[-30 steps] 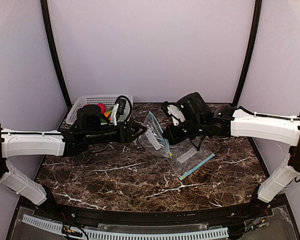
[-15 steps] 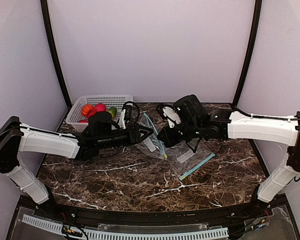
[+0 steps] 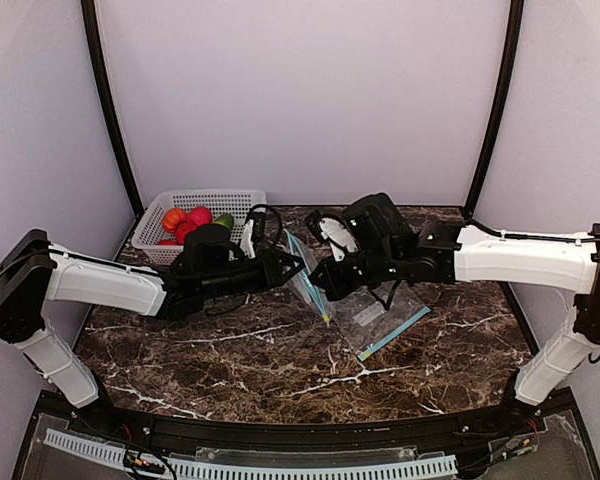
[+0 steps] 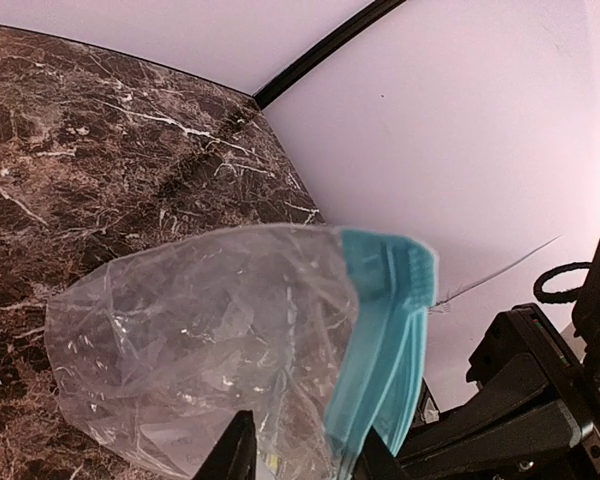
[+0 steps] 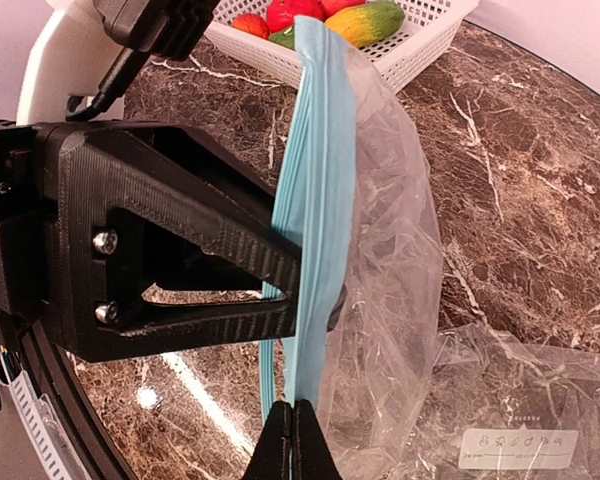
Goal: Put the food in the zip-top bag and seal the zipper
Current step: Open the zipper food storage bag at the center of the board.
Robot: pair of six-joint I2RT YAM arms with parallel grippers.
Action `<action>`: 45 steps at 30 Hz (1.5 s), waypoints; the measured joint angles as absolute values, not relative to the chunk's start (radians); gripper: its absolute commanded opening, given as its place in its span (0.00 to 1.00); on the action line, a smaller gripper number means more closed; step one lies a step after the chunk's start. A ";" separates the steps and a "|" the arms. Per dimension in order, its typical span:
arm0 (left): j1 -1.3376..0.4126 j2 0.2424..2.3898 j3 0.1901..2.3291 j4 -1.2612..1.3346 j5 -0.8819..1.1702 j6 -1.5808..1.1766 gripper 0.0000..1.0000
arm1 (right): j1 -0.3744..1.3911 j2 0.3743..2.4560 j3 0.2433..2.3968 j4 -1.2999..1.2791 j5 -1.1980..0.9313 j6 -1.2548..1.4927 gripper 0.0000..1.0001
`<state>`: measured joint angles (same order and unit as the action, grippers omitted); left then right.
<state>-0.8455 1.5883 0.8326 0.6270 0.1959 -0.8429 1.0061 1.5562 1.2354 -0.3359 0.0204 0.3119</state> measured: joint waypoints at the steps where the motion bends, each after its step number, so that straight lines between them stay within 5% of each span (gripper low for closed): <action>1: -0.846 1.591 0.836 0.627 0.195 -0.844 0.26 | 1.008 1.556 1.235 -0.336 0.022 0.311 0.00; 15: -0.846 1.626 0.849 0.606 0.191 -0.860 0.01 | 1.014 1.578 1.236 -0.337 0.070 0.309 0.00; 32: -0.847 1.610 0.849 0.467 0.171 -0.814 0.01 | 1.015 1.608 1.274 -0.419 0.312 0.378 0.00; 45: -0.875 1.609 0.849 0.474 0.219 -0.781 0.01 | 1.018 1.635 1.285 -0.405 0.198 0.322 0.27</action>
<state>-0.8745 1.6093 0.8486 0.4744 0.2192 -0.7815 1.0180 1.6352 1.2854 -0.4053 0.1982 0.3218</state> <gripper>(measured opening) 0.010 0.251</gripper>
